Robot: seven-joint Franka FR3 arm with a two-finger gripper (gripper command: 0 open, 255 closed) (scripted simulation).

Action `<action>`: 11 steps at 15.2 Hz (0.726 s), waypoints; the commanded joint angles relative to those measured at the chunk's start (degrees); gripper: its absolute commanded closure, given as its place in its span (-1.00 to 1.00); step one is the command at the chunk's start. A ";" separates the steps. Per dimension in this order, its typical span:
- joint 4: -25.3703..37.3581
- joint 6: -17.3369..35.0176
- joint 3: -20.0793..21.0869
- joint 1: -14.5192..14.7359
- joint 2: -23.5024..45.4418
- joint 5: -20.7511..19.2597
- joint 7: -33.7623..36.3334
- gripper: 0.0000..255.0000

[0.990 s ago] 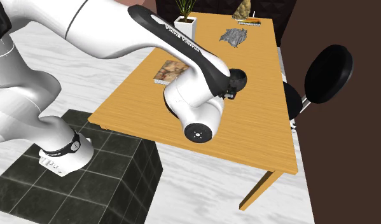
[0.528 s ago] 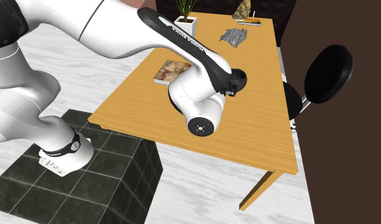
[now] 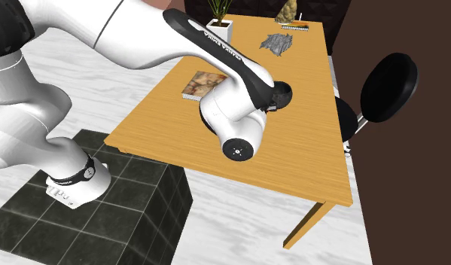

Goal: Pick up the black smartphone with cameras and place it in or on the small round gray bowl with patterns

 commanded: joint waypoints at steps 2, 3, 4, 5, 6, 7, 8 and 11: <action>0.00 0.00 0.00 0.00 0.00 0.00 0.00 1.00; 0.01 0.00 0.00 0.00 0.01 0.00 0.00 1.00; 0.01 0.00 0.00 0.00 0.01 -0.01 0.00 1.00; 0.02 0.00 0.00 0.00 0.01 0.00 0.00 1.00; 0.02 0.00 0.00 0.00 0.02 0.00 0.01 1.00; 0.00 0.01 0.00 0.00 0.00 0.00 0.00 1.00; -0.05 -0.04 0.00 0.00 -0.56 -0.18 0.57 1.00; -0.13 -0.20 -0.01 -0.01 -2.21 -0.73 2.29 1.00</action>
